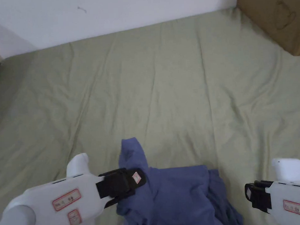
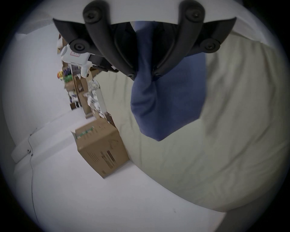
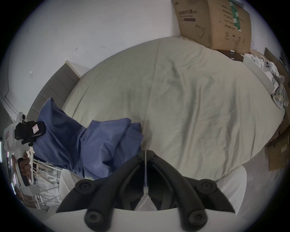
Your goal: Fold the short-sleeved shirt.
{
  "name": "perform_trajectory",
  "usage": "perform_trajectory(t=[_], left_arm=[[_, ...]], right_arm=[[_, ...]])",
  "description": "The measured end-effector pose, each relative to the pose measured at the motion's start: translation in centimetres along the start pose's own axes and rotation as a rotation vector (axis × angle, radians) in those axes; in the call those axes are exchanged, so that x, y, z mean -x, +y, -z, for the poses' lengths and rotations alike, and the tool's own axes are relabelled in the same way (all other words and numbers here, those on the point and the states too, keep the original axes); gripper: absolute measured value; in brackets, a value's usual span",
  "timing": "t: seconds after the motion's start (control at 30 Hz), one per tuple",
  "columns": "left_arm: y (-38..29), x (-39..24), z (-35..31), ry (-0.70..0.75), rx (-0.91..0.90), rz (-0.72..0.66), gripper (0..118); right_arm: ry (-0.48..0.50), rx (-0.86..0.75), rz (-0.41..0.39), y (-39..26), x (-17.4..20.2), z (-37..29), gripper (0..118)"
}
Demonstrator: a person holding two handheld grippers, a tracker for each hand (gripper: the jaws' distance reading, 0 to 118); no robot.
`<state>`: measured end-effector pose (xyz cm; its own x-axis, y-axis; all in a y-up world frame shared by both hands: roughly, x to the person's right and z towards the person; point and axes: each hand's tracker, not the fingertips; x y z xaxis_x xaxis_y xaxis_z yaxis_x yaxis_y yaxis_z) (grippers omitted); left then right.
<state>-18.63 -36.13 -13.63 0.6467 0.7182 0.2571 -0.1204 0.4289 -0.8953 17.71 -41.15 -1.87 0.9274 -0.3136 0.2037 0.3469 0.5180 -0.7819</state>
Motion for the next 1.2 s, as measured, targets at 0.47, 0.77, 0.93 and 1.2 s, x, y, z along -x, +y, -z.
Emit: perform_trajectory(t=[0.47, 0.77, 0.93, 1.2], left_arm=[[-2.8, -3.4, 12.4, 0.007, 0.252, 0.078, 115], [-1.9, -0.3, 9.2, 0.139, 0.139, 0.044, 5], [-4.4, -1.1, 12.5, 0.049, 0.264, 0.080, 1], [-9.7, -2.8, 19.3, 0.047, 0.499, 0.135, 0]], right_arm=[[-0.049, -0.022, 0.157, -0.9, -5.6, -1.1, 3], [-0.015, -0.012, 0.142, -0.9, -5.1, -0.4, 3], [-0.016, -0.007, 0.135, -1.0, -5.0, -0.3, 3], [-0.034, -0.010, 0.154, -1.1, -5.8, -0.9, 3]])
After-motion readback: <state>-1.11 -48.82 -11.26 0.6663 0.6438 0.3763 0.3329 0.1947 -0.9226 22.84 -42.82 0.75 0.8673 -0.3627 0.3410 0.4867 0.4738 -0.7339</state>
